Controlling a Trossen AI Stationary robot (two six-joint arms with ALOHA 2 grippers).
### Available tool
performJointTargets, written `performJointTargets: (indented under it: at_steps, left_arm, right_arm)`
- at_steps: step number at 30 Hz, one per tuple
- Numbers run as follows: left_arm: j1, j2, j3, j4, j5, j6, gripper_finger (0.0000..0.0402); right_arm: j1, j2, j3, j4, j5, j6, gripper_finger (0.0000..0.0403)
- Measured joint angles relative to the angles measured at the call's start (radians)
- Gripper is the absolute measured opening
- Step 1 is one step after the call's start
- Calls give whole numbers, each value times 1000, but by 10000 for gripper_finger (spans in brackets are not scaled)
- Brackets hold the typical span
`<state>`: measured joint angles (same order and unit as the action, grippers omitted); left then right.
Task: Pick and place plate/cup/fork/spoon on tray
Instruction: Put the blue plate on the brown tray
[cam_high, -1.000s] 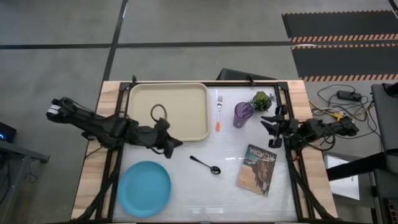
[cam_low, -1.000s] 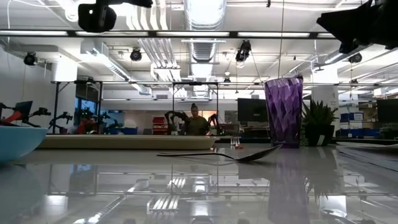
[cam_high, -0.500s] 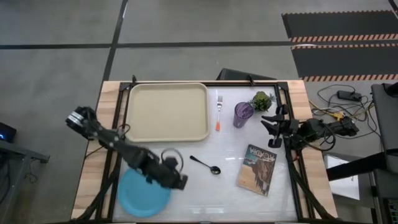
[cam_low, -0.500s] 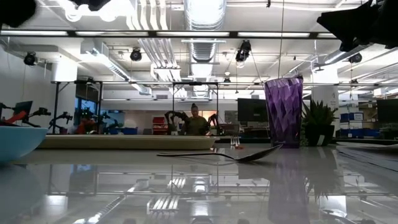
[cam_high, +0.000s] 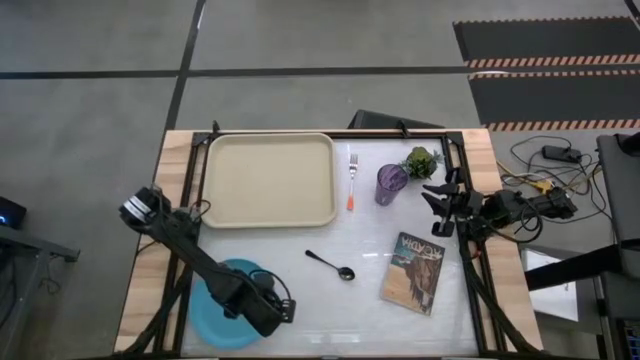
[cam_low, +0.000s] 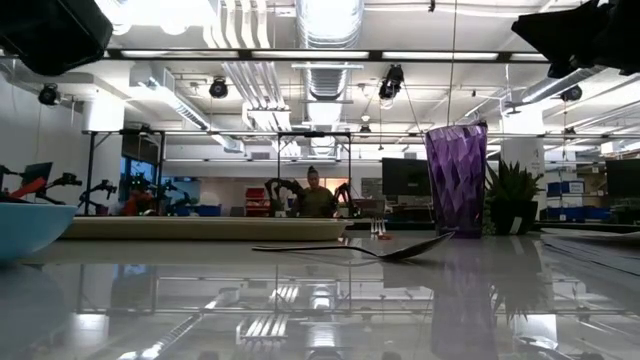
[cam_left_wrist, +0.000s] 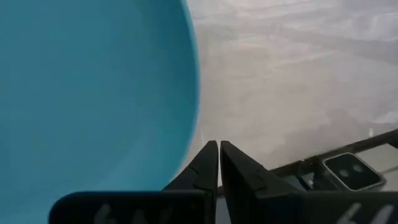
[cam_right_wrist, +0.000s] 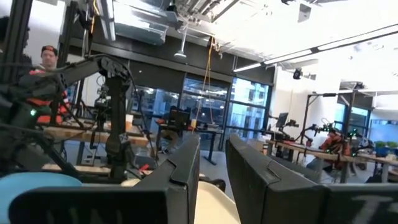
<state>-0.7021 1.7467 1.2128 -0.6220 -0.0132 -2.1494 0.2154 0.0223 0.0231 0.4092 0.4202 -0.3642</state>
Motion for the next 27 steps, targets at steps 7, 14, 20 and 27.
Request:
performJointTargets:
  at_steps: [7, 14, 20, 27]
  left_arm:
    - [-6, -17, -3, 16, 1, 16, 0]
    - [-8, -17, -6, 21, -8, 64, 12]
    - [-12, -10, -26, 20, -14, 65, 79]
    - [-12, -10, -57, 19, -38, 63, 146]
  right_arm:
    - [0, 0, 0, 24, -1, 85, 68]
    - [0, 0, 0, 23, -2, 95, 68]
    - [0, 0, 0, 22, -2, 95, 68]
    - [0, 0, 0, 22, -2, 94, 68]
